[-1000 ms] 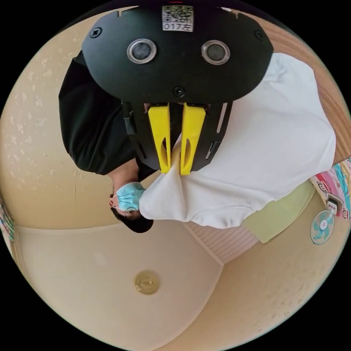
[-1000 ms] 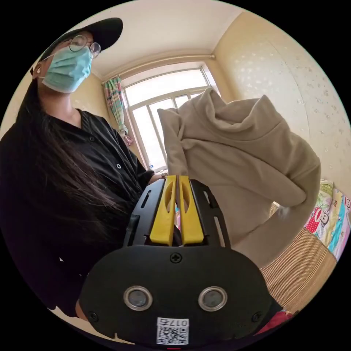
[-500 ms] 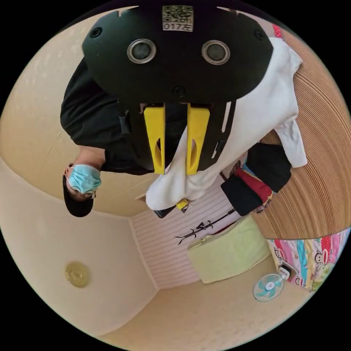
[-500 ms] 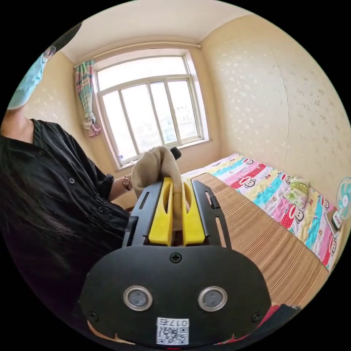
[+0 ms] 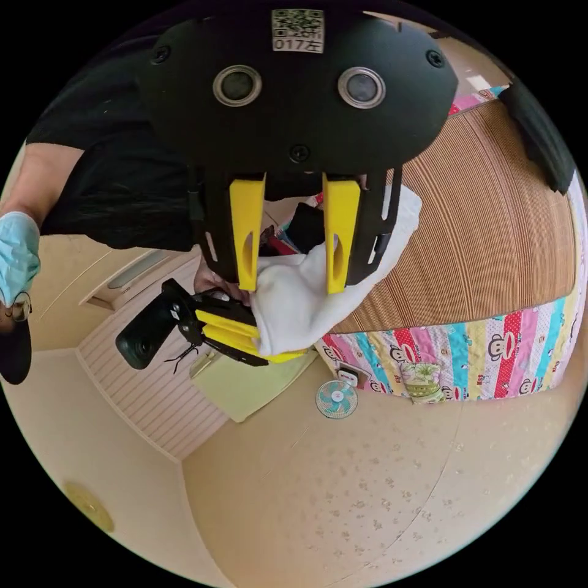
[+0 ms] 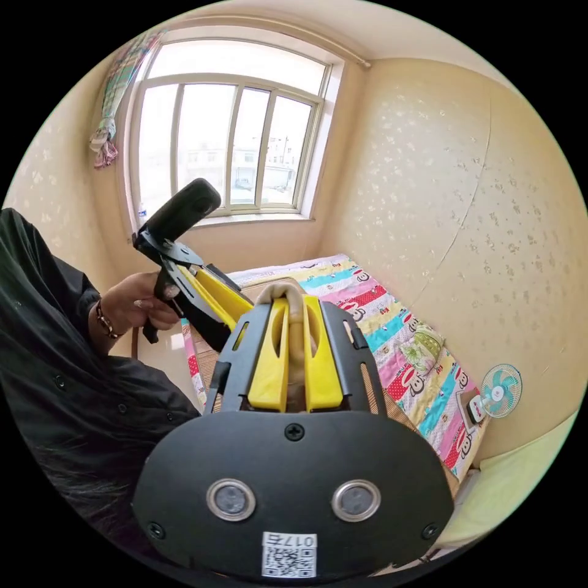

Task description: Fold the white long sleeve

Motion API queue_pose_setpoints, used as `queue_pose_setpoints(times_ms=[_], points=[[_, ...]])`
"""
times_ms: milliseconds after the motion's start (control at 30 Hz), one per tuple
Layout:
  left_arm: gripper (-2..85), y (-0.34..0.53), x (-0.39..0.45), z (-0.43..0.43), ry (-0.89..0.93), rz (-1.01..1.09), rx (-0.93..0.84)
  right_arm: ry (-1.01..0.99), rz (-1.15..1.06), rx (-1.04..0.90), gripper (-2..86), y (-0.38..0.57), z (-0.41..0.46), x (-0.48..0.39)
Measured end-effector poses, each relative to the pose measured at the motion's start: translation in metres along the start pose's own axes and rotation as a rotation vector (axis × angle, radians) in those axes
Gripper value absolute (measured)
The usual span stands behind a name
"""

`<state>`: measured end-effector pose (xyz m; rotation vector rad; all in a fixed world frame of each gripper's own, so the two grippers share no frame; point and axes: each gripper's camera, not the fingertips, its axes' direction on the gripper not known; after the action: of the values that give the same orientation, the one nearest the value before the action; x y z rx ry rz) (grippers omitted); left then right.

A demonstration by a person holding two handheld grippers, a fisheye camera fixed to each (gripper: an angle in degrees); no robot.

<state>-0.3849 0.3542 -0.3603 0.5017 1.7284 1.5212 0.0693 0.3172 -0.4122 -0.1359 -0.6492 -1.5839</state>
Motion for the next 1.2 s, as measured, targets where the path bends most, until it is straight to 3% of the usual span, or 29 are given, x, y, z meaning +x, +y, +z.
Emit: queue_pose_setpoints(times_ms=[100, 167, 367, 500, 667, 733, 800, 933, 967, 1033, 1100, 1200], points=[[4.0, 0.002, 0.001, -0.012, 0.170, -0.006, 0.127, 0.110, 0.009, 0.006, 4.7, -0.003, -0.010, 0.006], [3.2, 0.003, 0.009, -0.024, 0.182, 0.061, 0.184, 0.102, 0.014, 0.043, 5.5, 0.004, -0.021, 0.015], [2.1, -0.023, 0.034, -0.061, 0.272, 0.156, 0.276, -0.234, 0.141, 0.249, 11.6, 0.075, -0.040, 0.060], [2.0, -0.042, 0.057, -0.084, 0.212, 0.163, 0.317, -0.357, 0.311, 0.375, 14.2, 0.164, -0.033, 0.061], [1.6, -0.049, 0.086, -0.116, 0.244, 0.215, 0.352, -0.471, 0.484, 0.211, 14.9, 0.209, 0.030, 0.029], [1.6, -0.048, 0.096, -0.128, 0.264, 0.237, 0.357, -0.410, 0.507, 0.079, 7.1, 0.197, 0.058, 0.023], [1.7, -0.042, 0.102, -0.150, 0.293, 0.265, 0.344, -0.164, 0.525, -0.005, 3.9, 0.174, 0.073, 0.033], [1.5, -0.015, 0.099, -0.198, 0.287, 0.297, 0.359, 0.101, 0.618, 0.114, 2.5, 0.137, 0.037, 0.077], [1.3, -0.001, 0.096, -0.217, 0.265, 0.298, 0.384, 0.150, 0.640, 0.217, 2.2, 0.127, 0.015, 0.089], [1.1, 0.027, 0.093, -0.245, 0.169, 0.316, 0.426, 0.196, 0.631, 0.363, 2.0, 0.109, -0.020, 0.099], [0.8, 0.067, 0.087, -0.265, -0.078, 0.249, 0.468, 0.268, 0.571, 0.516, 1.7, 0.084, -0.055, 0.090], [0.4, 0.103, 0.077, -0.251, -0.289, 0.134, 0.424, 0.348, 0.443, 0.604, 1.5, 0.058, -0.075, 0.059]])
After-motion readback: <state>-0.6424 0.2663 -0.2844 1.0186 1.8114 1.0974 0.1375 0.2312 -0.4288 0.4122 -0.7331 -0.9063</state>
